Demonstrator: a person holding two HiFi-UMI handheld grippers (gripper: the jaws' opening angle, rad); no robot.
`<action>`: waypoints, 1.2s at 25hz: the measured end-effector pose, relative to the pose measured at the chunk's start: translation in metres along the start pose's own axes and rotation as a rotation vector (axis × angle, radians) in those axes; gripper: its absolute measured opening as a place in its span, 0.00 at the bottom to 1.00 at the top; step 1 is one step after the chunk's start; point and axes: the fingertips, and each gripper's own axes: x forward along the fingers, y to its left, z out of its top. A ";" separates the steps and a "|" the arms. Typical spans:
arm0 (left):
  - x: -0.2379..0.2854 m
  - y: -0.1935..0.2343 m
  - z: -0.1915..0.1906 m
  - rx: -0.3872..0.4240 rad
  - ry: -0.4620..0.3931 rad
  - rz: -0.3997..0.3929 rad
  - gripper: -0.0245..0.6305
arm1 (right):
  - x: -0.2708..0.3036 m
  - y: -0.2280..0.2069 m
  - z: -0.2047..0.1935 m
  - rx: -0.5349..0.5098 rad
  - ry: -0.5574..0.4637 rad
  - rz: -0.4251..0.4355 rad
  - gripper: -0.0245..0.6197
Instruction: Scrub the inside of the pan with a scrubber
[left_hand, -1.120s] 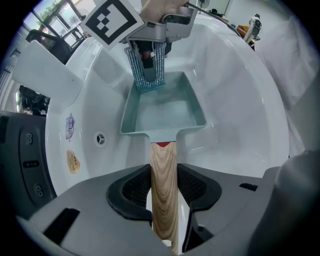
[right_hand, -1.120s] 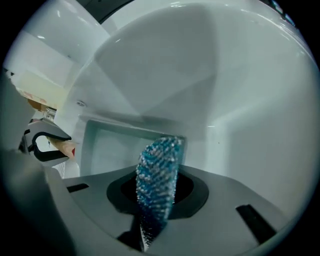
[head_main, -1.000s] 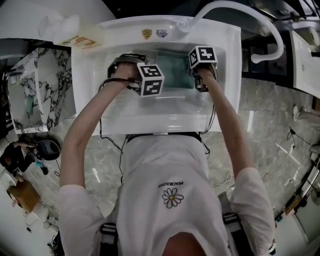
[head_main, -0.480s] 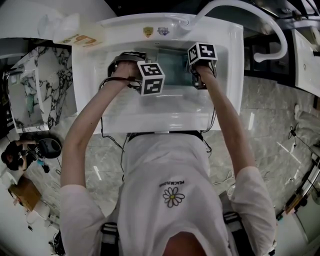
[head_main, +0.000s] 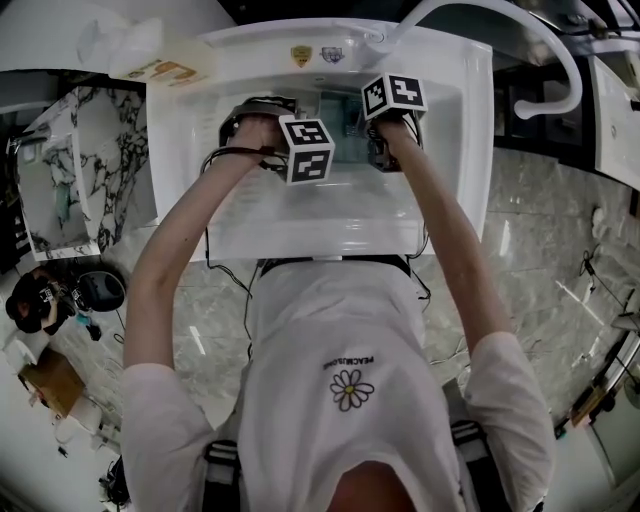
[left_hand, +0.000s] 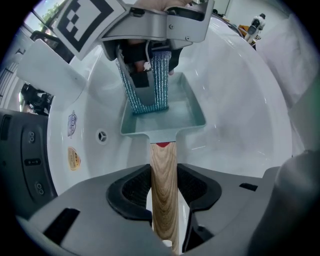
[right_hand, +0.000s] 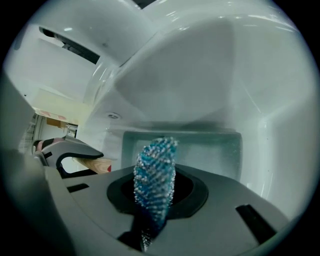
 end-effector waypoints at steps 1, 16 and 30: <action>0.001 0.000 0.000 0.001 0.002 0.001 0.29 | 0.002 0.007 0.000 -0.005 0.000 0.013 0.12; 0.006 -0.006 -0.001 -0.002 -0.005 -0.009 0.29 | 0.014 0.059 0.001 -0.016 -0.005 0.131 0.12; 0.012 -0.015 -0.011 0.007 0.010 -0.023 0.29 | -0.036 -0.003 -0.010 -0.043 -0.031 0.016 0.12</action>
